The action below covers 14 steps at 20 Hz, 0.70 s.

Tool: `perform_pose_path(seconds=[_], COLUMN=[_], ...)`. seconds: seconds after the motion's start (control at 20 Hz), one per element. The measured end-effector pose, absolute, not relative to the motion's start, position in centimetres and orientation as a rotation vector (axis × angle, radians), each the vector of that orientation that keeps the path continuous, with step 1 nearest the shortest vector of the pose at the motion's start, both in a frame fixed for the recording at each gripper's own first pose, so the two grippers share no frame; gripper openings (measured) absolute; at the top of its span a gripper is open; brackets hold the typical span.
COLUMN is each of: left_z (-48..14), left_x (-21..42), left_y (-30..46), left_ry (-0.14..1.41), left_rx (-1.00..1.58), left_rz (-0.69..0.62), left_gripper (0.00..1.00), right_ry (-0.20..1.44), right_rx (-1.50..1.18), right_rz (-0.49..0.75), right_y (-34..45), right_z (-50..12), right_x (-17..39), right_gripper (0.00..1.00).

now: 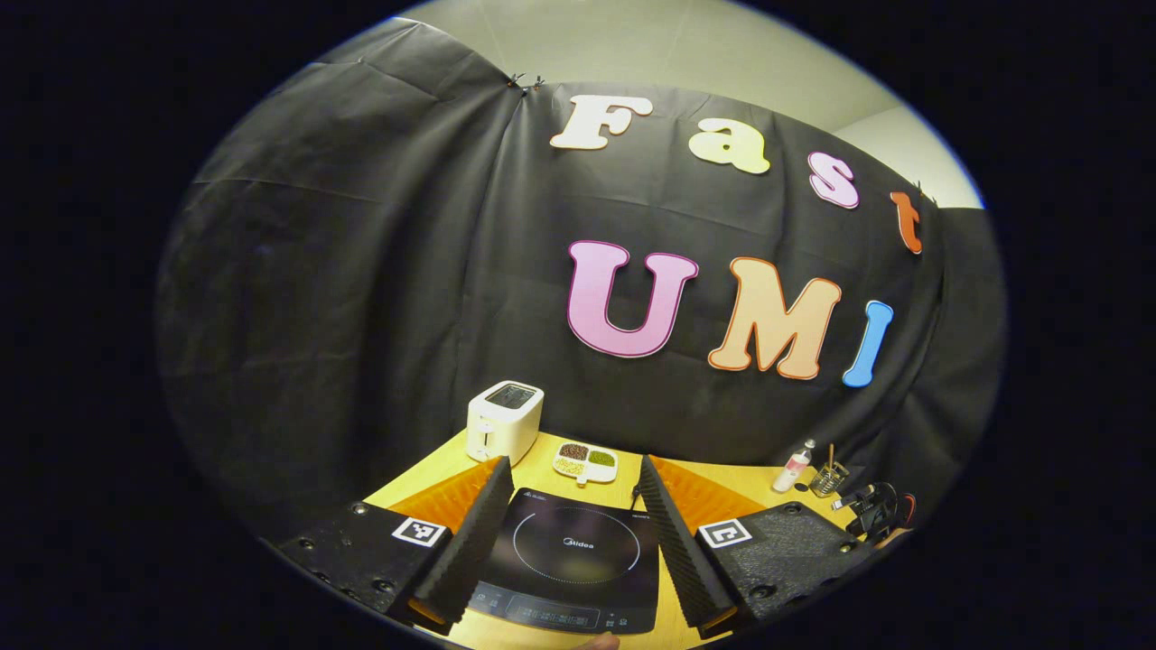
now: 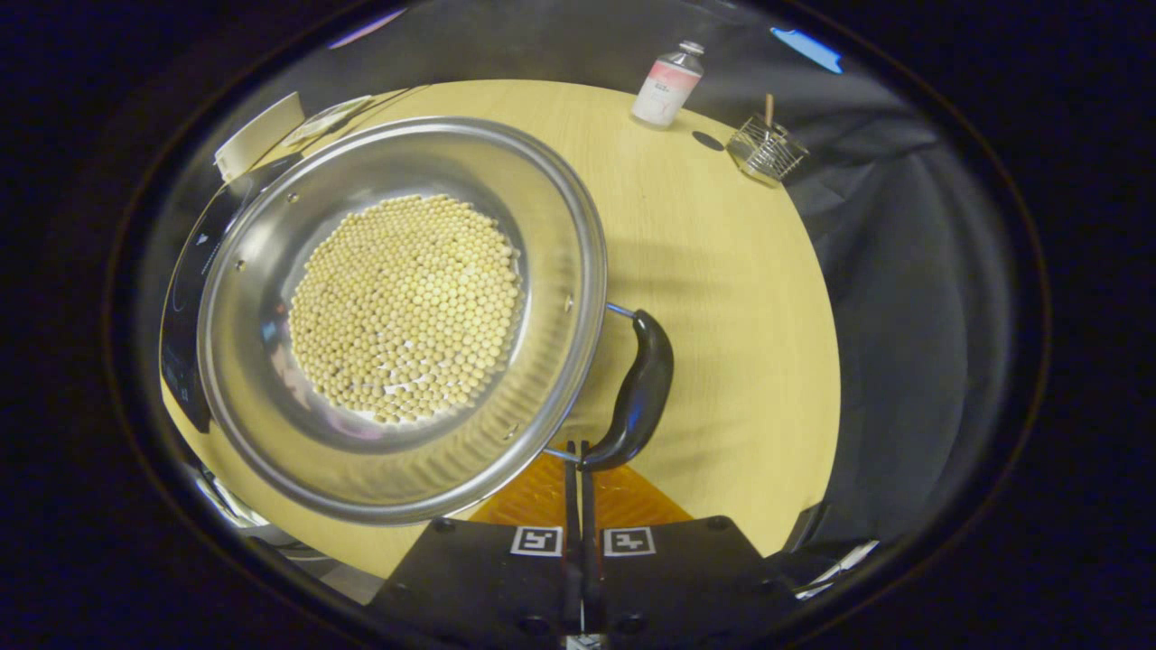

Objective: First push the handle of the pot to place it horizontally, then grasp the pot with both hands and set it on the induction cooktop.

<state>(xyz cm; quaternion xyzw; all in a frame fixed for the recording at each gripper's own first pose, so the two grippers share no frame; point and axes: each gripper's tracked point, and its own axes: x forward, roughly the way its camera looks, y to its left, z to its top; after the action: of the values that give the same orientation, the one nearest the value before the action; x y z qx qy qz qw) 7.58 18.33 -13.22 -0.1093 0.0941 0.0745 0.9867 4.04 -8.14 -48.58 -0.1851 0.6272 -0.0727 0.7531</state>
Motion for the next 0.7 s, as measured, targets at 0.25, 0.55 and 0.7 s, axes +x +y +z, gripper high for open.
perform_pose_path(seconds=[0.25, 0.55, 0.7], left_z=[-13.7, -13.7, -13.9], left_x=[7.8, 8.0, 8.1], left_y=[18.1, 17.3, 16.5], left_ry=[0.206, 0.224, 0.245], left_rx=[-0.223, -0.184, -0.172], left_rz=[0.144, 0.122, 0.092], left_gripper=[0.87, 0.87, 0.87], right_ry=[1.378, 1.351, 1.327], right_rx=[-0.434, -0.462, -0.437], right_rz=[-0.19, -0.217, -0.228], right_y=[-9.8, -11.2, -11.3], right_z=[-49.3, -49.4, -49.0], right_x=[5.7, 8.1, 9.0], right_gripper=[0.03, 0.0, 0.0])
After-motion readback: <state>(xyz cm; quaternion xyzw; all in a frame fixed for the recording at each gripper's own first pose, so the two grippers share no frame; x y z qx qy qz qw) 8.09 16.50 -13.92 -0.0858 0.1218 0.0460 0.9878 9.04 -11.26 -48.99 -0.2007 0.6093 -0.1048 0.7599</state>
